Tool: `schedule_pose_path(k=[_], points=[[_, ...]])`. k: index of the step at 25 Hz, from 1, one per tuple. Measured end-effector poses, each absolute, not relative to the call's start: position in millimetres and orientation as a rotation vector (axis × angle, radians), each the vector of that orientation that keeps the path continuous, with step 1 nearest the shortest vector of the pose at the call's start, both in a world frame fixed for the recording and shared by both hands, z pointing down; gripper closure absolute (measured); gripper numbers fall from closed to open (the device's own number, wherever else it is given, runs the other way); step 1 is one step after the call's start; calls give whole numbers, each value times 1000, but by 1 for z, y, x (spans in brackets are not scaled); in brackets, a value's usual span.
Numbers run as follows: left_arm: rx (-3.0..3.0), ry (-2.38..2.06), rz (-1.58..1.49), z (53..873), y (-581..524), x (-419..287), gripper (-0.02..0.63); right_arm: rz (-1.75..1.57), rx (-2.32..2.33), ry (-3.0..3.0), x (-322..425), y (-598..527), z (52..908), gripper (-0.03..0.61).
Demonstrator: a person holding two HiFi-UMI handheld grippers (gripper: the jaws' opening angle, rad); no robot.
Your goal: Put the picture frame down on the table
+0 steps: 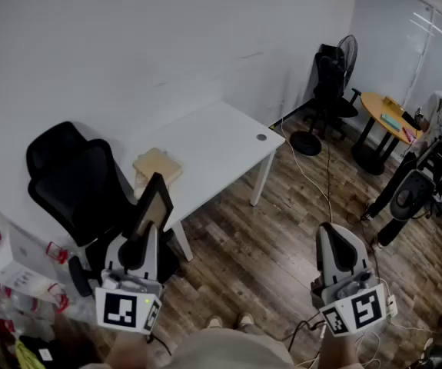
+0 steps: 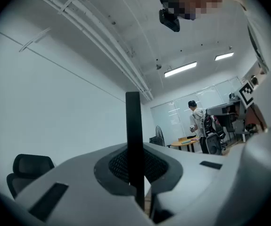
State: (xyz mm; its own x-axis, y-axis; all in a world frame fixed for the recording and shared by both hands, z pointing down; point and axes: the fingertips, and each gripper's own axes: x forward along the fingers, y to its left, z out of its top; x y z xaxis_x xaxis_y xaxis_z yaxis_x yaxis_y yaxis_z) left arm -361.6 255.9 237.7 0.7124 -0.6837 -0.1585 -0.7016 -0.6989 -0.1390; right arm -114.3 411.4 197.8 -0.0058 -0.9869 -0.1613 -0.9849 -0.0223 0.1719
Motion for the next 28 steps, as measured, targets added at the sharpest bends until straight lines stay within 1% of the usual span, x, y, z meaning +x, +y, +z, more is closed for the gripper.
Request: schedule_pose_path(k=[12, 20, 28], points=[[-2738, 1133, 99, 243, 271, -326, 580, -299, 2150, -2308, -86, 411, 206, 555], [-2738, 1108, 52, 241, 288, -282, 580, -238, 2128, -2371, -48, 421, 216, 555], [-2715, 1110, -70, 258, 307, -240, 580, -146, 2087, -2426, -14, 426, 238, 555]])
